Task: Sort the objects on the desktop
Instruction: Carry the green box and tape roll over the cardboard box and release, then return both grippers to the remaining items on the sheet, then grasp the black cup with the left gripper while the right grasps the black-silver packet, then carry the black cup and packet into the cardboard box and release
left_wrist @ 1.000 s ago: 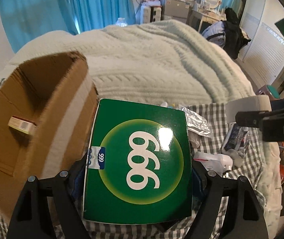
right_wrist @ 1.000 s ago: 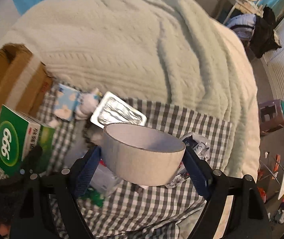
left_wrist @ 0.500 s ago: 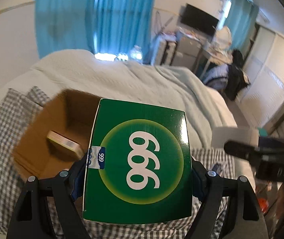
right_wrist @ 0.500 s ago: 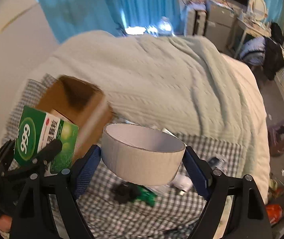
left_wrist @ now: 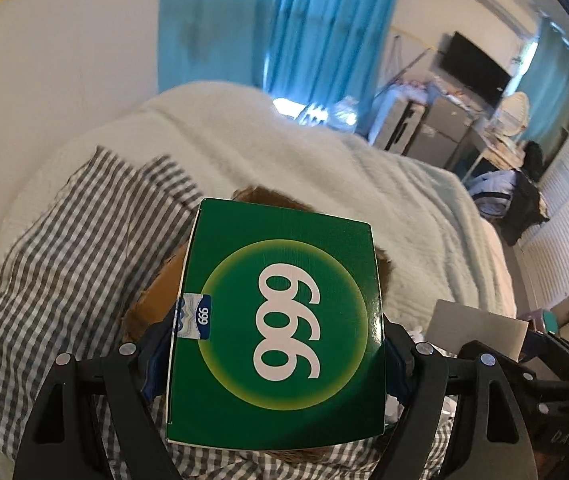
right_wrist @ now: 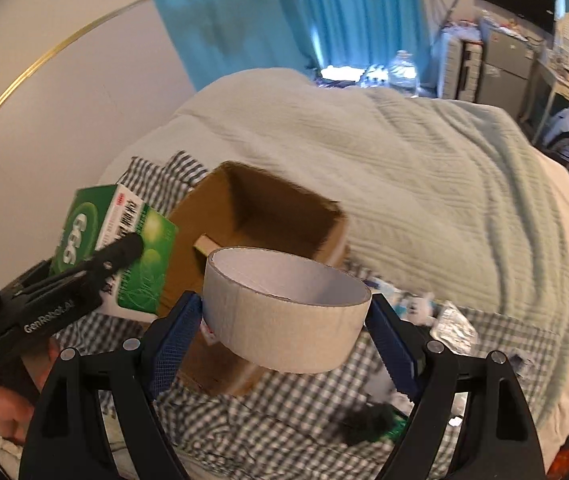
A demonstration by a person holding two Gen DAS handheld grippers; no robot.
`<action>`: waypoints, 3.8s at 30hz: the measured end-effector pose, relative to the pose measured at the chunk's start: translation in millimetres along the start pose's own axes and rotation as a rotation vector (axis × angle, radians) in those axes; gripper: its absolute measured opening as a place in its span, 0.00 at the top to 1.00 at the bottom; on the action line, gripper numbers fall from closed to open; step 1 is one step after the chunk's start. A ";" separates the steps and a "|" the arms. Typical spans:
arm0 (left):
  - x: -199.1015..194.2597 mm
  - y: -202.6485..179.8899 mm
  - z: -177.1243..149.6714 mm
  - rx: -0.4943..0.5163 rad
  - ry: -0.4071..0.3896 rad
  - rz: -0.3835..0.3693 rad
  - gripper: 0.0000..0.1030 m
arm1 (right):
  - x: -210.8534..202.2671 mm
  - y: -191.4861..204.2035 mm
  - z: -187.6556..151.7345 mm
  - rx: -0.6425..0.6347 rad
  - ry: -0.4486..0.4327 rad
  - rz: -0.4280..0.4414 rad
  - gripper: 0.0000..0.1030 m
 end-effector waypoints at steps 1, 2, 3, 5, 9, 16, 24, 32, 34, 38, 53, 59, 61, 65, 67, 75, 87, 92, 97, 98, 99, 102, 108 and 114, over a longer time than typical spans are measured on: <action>5.5 3.8 0.5 0.006 0.005 0.022 0.19 | 6.6 1.3 1.1 0.005 0.004 0.007 0.19; 9.2 7.0 0.7 0.010 0.003 0.039 0.19 | 15.2 2.1 3.7 0.016 0.006 0.018 0.19; 15.8 9.6 1.0 0.014 0.007 0.055 0.19 | 20.3 1.8 4.4 0.028 0.007 0.025 0.19; 26.2 14.6 0.3 0.008 0.037 0.060 0.19 | 33.9 0.6 8.7 0.054 0.009 0.036 0.19; 38.2 22.4 0.0 -0.008 0.062 0.063 0.19 | 54.0 -2.8 14.3 0.088 0.013 0.041 0.19; 43.6 24.9 -0.7 -0.047 0.083 0.056 0.16 | 67.7 -4.6 19.1 0.137 0.002 0.073 0.18; 43.2 23.0 -0.2 -0.040 0.101 0.100 0.01 | 50.7 -9.1 25.8 0.163 -0.058 0.090 0.07; 22.5 6.5 1.1 -0.042 0.060 0.072 0.01 | 10.0 -53.1 22.1 0.208 -0.091 0.032 0.07; 15.0 -6.1 -0.3 -0.029 0.049 0.055 0.01 | -2.6 -67.6 19.9 0.218 -0.096 0.010 0.07; 4.1 -34.0 -7.5 0.008 0.030 0.025 0.00 | -34.0 -105.4 9.3 0.243 -0.110 -0.054 0.07; -9.1 -148.6 -100.9 0.198 0.030 -0.031 0.00 | -112.0 -226.1 -70.0 0.287 -0.026 -0.262 0.07; -1.5 -186.2 -156.3 0.306 0.003 -0.043 0.00 | -132.5 -275.8 -103.7 0.362 0.006 -0.321 0.07; 5.3 -197.0 -175.3 0.338 0.013 -0.050 0.00 | -134.4 -291.6 -114.6 0.399 0.023 -0.326 0.07; 22.3 -207.3 -203.2 0.359 0.056 -0.051 0.00 | -130.7 -310.3 -127.1 0.398 0.067 -0.387 0.07; 32.4 -208.9 -216.6 0.360 0.080 -0.044 0.00 | -121.6 -319.3 -133.2 0.371 0.114 -0.434 0.07; 71.4 -196.1 -243.1 0.297 0.162 -0.017 0.00 | -83.2 -344.7 -157.9 0.466 0.180 -0.356 0.07; 80.3 -210.9 -250.0 0.301 0.178 -0.092 0.02 | -20.7 -371.0 -188.1 0.643 0.277 -0.255 0.07; 80.7 -224.2 -257.7 0.368 0.158 -0.104 0.03 | -4.0 -377.1 -194.2 0.663 0.307 -0.233 0.07; 98.5 -225.1 -260.1 0.369 0.210 -0.106 0.31 | 5.1 -383.7 -202.3 0.684 0.336 -0.226 0.15; 99.3 -223.5 -259.6 0.356 0.218 -0.118 0.36 | 6.7 -384.7 -204.7 0.677 0.350 -0.233 0.24; 100.6 -221.9 -257.9 0.339 0.226 -0.121 0.43 | 7.2 -385.2 -206.0 0.671 0.358 -0.240 0.30; 99.4 -220.8 -252.3 0.326 0.218 -0.121 0.48 | 7.1 -384.9 -208.9 0.653 0.371 -0.240 0.51; 95.4 -216.0 -241.5 0.304 0.199 -0.106 0.58 | 2.6 -378.0 -209.5 0.604 0.391 -0.237 0.77; 92.2 -209.9 -238.8 0.303 0.205 -0.108 0.81 | -24.2 -357.6 -192.4 0.486 0.352 -0.299 0.91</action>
Point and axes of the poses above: each gripper's, at about its wrist camera, not at the fingertips, and x roughly the way its jaws point, y to its left, z to its top, the point moved 4 cm from there along x, roughly the way its jaws point, and after that the axes turned 13 degrees about z, right-handed, at the moved point
